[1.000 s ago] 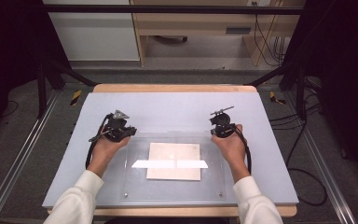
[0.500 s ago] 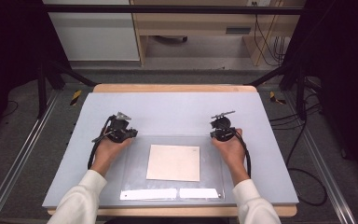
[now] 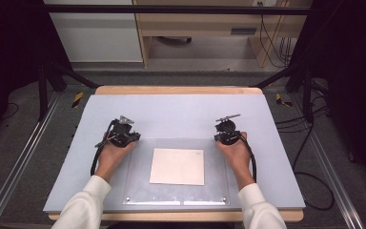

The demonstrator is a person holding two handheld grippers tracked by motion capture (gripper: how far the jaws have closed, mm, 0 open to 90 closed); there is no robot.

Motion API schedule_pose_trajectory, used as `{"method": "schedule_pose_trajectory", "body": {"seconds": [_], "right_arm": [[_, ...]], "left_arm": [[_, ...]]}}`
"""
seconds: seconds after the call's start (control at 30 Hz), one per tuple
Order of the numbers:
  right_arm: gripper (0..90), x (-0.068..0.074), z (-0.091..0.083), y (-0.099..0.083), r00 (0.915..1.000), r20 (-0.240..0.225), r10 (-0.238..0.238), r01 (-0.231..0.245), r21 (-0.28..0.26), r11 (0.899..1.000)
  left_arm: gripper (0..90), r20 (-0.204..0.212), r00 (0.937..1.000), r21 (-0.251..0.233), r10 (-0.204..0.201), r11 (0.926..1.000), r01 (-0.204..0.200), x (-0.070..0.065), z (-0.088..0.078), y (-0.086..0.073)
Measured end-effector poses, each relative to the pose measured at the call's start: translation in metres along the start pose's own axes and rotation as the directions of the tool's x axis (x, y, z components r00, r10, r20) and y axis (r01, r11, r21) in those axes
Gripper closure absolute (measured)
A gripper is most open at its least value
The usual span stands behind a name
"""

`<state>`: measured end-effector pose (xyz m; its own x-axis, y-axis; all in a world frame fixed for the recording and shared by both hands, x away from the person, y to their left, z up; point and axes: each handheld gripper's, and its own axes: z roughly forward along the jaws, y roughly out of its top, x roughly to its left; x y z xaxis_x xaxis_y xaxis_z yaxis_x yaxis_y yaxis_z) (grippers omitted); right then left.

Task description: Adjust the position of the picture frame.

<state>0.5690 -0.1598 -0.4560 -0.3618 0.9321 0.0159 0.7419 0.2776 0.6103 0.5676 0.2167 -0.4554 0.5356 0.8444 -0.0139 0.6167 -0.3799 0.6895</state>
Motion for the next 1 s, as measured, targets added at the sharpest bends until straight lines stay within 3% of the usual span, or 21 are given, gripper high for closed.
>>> {"method": "schedule_pose_trajectory", "body": {"seconds": [0.5,0.63,0.67,0.77,0.87,0.9,0.93,1.0], "right_arm": [[85.1,-0.001,0.003,-0.005,1.0000,-0.004,0.008,-0.008,-0.035,0.999],[83.9,-0.002,0.003,-0.007,0.9999,-0.014,0.008,-0.009,-0.056,0.998],[81.1,-0.003,0.003,-0.008,0.9999,-0.013,0.003,-0.004,-0.062,0.998],[70.4,-0.007,-0.003,-0.012,0.9999,-0.010,0.012,-0.013,-0.124,0.992],[57.8,-0.010,-0.012,-0.015,0.9999,0.003,0.011,-0.010,-0.196,0.981],[53.7,-0.010,-0.016,-0.015,0.9999,0.016,0.002,0.001,-0.208,0.978],[49.6,-0.011,-0.019,-0.015,0.9995,0.030,-0.010,0.017,-0.228,0.973],[40.6,-0.012,-0.026,-0.016,0.9985,0.049,-0.023,0.035,-0.255,0.966]], "left_arm": [[84.3,-0.026,0.9996,-0.038,-0.011,0.9992,0.010,-0.003,0.002,-0.006],[83.8,-0.043,0.9991,-0.044,0.005,0.9990,-0.007,-0.004,0.001,-0.007],[82.3,-0.050,0.9987,-0.066,-0.003,0.9978,0.000,-0.006,0.000,-0.007],[62.4,-0.082,0.9966,-0.136,-0.009,0.9907,-0.003,-0.007,-0.009,-0.005],[40.1,-0.130,0.9908,-0.185,0.036,0.9809,-0.060,-0.010,-0.017,-0.007],[32.8,-0.133,0.9898,-0.207,0.050,0.9753,-0.077,-0.010,-0.019,-0.009],[28.2,-0.112,0.9927,-0.240,0.043,0.9683,-0.069,-0.010,-0.023,-0.012],[22.3,-0.108,0.9928,-0.256,0.051,0.9637,-0.078,-0.010,-0.026,-0.014]]}}
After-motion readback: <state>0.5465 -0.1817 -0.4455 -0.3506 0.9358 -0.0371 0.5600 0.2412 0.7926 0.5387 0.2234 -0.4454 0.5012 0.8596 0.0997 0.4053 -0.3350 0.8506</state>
